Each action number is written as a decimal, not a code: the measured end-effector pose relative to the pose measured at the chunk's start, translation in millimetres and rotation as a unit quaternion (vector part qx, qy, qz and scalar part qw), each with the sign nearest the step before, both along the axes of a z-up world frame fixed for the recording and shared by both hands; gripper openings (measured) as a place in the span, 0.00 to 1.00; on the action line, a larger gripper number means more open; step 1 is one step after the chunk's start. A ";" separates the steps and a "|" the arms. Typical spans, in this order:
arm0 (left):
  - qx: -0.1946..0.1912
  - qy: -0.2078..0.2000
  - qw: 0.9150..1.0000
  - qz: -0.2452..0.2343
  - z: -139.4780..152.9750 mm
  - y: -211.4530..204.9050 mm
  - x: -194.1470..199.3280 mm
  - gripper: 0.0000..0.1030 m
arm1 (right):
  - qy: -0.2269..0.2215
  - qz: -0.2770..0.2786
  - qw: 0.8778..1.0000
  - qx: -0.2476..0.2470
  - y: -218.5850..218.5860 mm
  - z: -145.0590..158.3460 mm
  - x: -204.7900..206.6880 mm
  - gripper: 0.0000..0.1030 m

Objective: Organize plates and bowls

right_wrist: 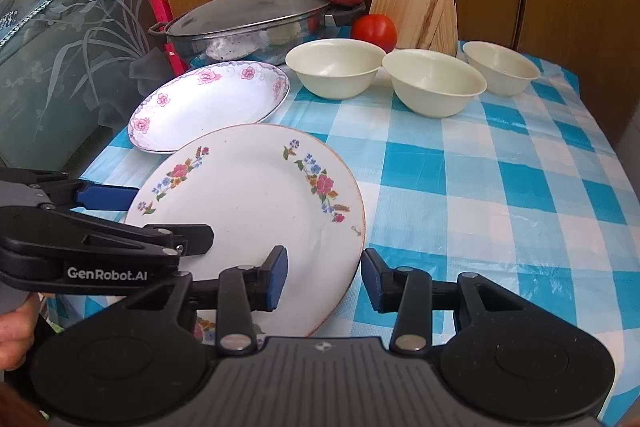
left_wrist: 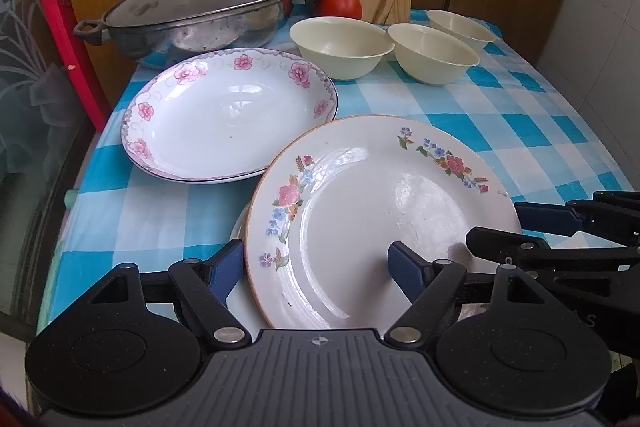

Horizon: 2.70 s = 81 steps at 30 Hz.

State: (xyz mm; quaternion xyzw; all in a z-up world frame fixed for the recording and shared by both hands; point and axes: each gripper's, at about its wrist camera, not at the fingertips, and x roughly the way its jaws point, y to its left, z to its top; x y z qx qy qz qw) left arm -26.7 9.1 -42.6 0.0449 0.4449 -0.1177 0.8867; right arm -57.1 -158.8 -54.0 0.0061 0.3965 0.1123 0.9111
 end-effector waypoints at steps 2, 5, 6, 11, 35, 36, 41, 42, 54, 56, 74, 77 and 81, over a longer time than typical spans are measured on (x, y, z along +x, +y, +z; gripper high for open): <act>0.000 0.000 1.000 0.000 0.1 0.1 -0.3 0.81 | -0.007 0.004 1.000 -0.003 1.1 3.0 -2.0 0.39; 0.006 -0.003 1.000 -0.002 -0.4 -1.8 -2.2 0.81 | -0.013 0.009 1.000 -0.007 4.5 5.0 -4.7 0.42; 0.008 -0.004 1.000 -0.002 -0.5 -2.7 -2.9 0.81 | -0.015 0.013 1.000 -0.016 6.9 4.5 -5.6 0.42; 0.014 -0.007 1.000 0.001 -0.7 -3.7 -5.4 0.79 | -0.026 0.034 0.999 -0.011 11.0 9.0 -13.4 0.38; 0.003 -0.004 1.000 -0.025 -4.9 -3.8 -11.9 0.85 | 0.015 -0.019 0.999 0.031 -9.6 -3.5 4.4 0.37; 0.001 -0.003 1.000 -0.026 -4.8 -3.9 -12.3 0.85 | 0.015 -0.021 0.999 0.031 -9.4 -3.1 3.4 0.37; -0.003 -0.002 1.000 -0.026 -3.9 -3.6 -14.3 0.85 | 0.024 -0.017 0.999 0.029 -8.4 -3.8 1.0 0.38; -0.006 -0.001 1.000 -0.022 -3.4 -1.8 -13.2 0.85 | 0.025 -0.016 0.999 0.030 -7.7 -4.1 1.0 0.38; -0.021 -0.003 1.000 0.005 1.9 11.6 -7.1 0.84 | -0.007 -0.042 0.999 0.018 -14.3 0.3 6.4 0.38; -0.033 -0.006 0.999 0.018 6.1 19.1 -4.3 0.84 | -0.003 -0.046 0.999 0.030 -16.8 1.0 8.9 0.38; -0.032 -0.035 0.988 0.146 31.4 75.1 76.3 0.90 | 0.010 -0.042 0.993 0.114 13.6 18.3 105.8 0.39; -0.042 -0.008 0.986 0.164 21.2 84.9 91.9 0.90 | 0.017 -0.048 0.992 0.114 21.6 12.8 121.3 0.39; -0.040 0.004 0.985 0.171 12.2 94.9 100.8 0.90 | 0.018 -0.088 0.988 0.123 9.4 5.2 122.7 0.39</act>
